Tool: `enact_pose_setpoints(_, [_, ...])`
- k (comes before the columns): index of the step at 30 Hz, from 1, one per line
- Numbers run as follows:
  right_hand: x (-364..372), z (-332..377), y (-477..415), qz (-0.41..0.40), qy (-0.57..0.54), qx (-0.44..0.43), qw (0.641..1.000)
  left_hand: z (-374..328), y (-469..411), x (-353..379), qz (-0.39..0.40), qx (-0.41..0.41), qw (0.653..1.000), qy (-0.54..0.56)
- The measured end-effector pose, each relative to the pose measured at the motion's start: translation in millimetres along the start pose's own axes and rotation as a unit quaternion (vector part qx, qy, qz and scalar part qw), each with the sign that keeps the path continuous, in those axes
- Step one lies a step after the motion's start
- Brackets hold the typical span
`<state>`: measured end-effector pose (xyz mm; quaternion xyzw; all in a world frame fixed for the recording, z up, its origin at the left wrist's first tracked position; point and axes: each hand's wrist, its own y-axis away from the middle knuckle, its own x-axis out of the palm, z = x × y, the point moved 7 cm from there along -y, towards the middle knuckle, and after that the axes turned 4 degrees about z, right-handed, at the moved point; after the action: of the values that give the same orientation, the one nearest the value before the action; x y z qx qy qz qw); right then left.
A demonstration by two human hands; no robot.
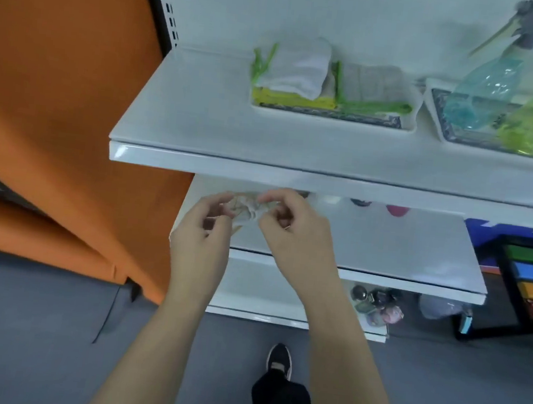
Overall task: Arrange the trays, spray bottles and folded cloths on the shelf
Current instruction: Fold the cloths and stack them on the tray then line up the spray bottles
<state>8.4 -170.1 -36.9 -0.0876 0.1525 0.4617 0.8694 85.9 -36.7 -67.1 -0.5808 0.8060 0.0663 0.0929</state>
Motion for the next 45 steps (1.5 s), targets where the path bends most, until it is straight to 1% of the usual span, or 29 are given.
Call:
enact_pose_setpoints(4, [51,-19,32,0.02,0.037,0.038,0.998,44,24,-36,0.055,-0.054,0.997,-0.003])
enact_pose_setpoints(7, [72,-32,54,0.023,0.042,0.051,0.998,77,41,-52,0.091,-0.085,0.992,-0.008])
enact_pose_setpoints(11, [93,-49,64,0.034,0.057,0.065,0.996,104,51,-60,0.139,-0.097,0.985,-0.041])
enact_pose_setpoints(14, [103,-64,57,0.032,0.055,0.073,0.995,118,43,-65,0.146,-0.08,0.984,-0.069])
enact_pose_setpoints(17, [115,-94,41,0.033,0.075,0.079,0.994,132,26,-60,0.153,-0.051,0.98,-0.113])
enact_pose_setpoints(20, [125,-137,13,0.038,0.107,0.079,0.99,154,-7,-46,0.155,0.017,0.97,-0.186])
enact_pose_setpoints(23, [137,-188,-20,0.031,0.154,0.039,0.987,186,-49,-25,0.131,0.094,0.954,-0.251])
enact_pose_setpoints(24, [139,-202,-31,0.019,0.196,0.008,0.98,197,-62,-16,0.122,0.115,0.95,-0.264])
enact_pose_setpoints(25, [144,-215,-42,0.006,0.262,-0.032,0.965,206,-71,-8,0.11,0.134,0.944,-0.282])
enact_pose_setpoints(27, [155,-242,-65,-0.025,0.406,-0.103,0.907,233,-94,11,0.076,0.182,0.931,-0.307])
enact_pose_setpoints(28, [157,-249,-74,-0.035,0.444,-0.121,0.887,241,-103,17,0.06,0.2,0.929,-0.306])
enact_pose_setpoints(29, [161,-264,-85,-0.054,0.457,-0.142,0.876,258,-115,27,0.043,0.231,0.923,-0.305])
enact_pose_setpoints(30, [162,-276,-92,-0.072,0.455,-0.162,0.873,271,-124,34,0.029,0.25,0.916,-0.311])
enact_pose_setpoints(32, [161,-298,-105,-0.091,0.415,-0.178,0.888,289,-136,43,0.019,0.264,0.912,-0.313])
enact_pose_setpoints(35, [162,-326,-116,-0.112,0.343,-0.192,0.913,319,-148,54,0.026,0.233,0.925,-0.299])
enact_pose_setpoints(37, [162,-333,-120,-0.136,0.327,-0.204,0.913,328,-156,60,0.018,0.24,0.919,-0.313])
enact_pose_setpoints(39, [160,-337,-121,-0.152,0.304,-0.198,0.92,332,-160,63,0.014,0.239,0.915,-0.324])
enact_pose_setpoints(43, [162,-339,-122,-0.145,0.318,-0.193,0.917,336,-173,67,0.044,0.177,0.912,-0.367])
enact_pose_setpoints(45, [163,-339,-121,-0.133,0.325,-0.191,0.917,334,-178,66,0.049,0.171,0.917,-0.356])
